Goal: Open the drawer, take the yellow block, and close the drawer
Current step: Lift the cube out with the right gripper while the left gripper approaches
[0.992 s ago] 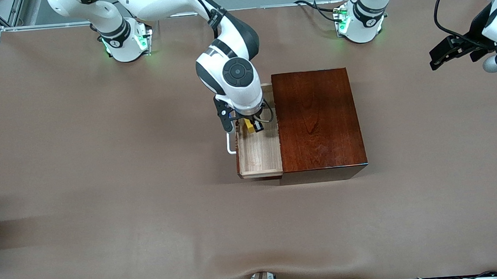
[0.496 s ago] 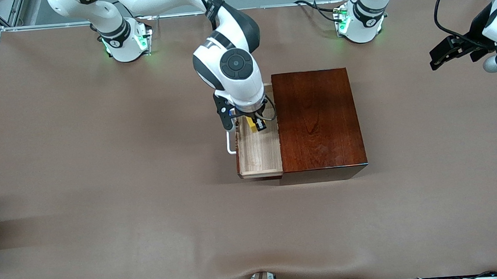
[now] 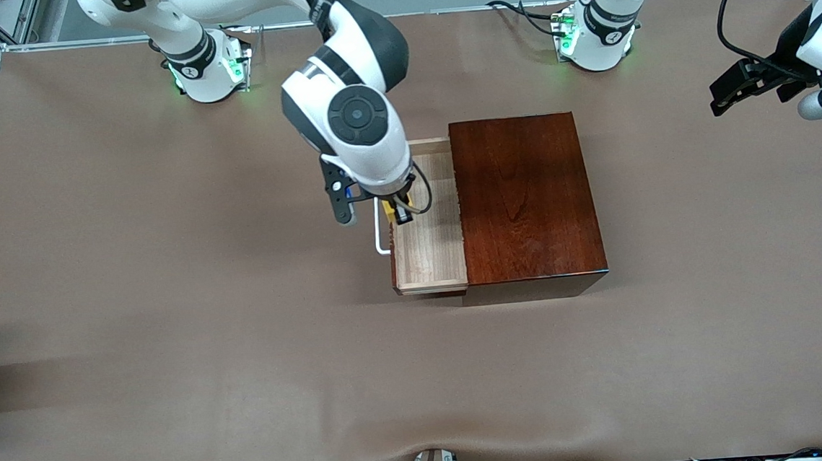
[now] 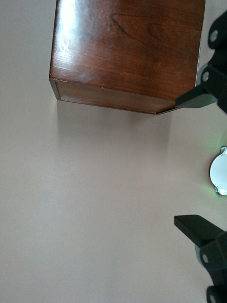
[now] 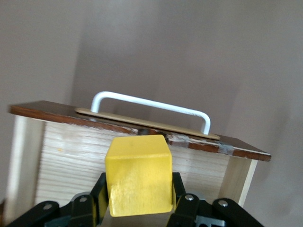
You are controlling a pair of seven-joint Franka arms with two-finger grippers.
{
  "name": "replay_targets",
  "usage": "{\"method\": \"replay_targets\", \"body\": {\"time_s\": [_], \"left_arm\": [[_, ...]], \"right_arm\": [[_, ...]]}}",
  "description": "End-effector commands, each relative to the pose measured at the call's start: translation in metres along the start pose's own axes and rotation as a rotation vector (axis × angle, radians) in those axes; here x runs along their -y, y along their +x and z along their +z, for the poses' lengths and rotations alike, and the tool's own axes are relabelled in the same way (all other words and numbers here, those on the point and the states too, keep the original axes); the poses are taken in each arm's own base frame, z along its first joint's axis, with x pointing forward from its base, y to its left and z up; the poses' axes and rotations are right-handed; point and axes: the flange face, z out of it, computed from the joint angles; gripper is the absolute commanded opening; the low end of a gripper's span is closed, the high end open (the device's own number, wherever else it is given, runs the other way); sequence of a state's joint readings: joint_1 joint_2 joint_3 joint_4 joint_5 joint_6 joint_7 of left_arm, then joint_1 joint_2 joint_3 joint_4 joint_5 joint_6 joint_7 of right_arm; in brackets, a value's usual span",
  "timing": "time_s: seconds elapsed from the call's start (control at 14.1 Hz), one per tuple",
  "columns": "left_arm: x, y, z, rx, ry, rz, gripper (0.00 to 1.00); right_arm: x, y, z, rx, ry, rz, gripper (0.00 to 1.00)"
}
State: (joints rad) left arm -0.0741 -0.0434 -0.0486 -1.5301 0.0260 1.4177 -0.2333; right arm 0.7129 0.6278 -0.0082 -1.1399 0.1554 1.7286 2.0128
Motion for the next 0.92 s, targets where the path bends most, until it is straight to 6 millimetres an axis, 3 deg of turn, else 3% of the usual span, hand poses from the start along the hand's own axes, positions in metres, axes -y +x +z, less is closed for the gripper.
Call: {"method": "replay_targets", "body": {"time_s": [0.0, 0.5, 0.71, 0.85], "left_arm": [[-0.002, -0.003, -0.006, -0.018, 0.000, 0.002, 1.00], [-0.044, -0.005, 0.003, -0.002, 0.009, 0.062, 1.00], [-0.109, -0.007, 0.011, 0.007, 0.010, 0.054, 1.00], [-0.165, -0.011, 0.017, 0.011, 0.001, 0.030, 1.00]], "right_arm": [[0.000, 0.031, -0.038, 0.025, 0.001, -0.055, 0.00], [0.006, 0.142, -0.053, 0.016, -0.195, -0.274, 0.00], [0.004, 0.177, -0.047, 0.063, -0.251, -0.469, 0.00], [0.002, 0.203, -0.055, 0.070, -0.249, -0.453, 0.00]]}}
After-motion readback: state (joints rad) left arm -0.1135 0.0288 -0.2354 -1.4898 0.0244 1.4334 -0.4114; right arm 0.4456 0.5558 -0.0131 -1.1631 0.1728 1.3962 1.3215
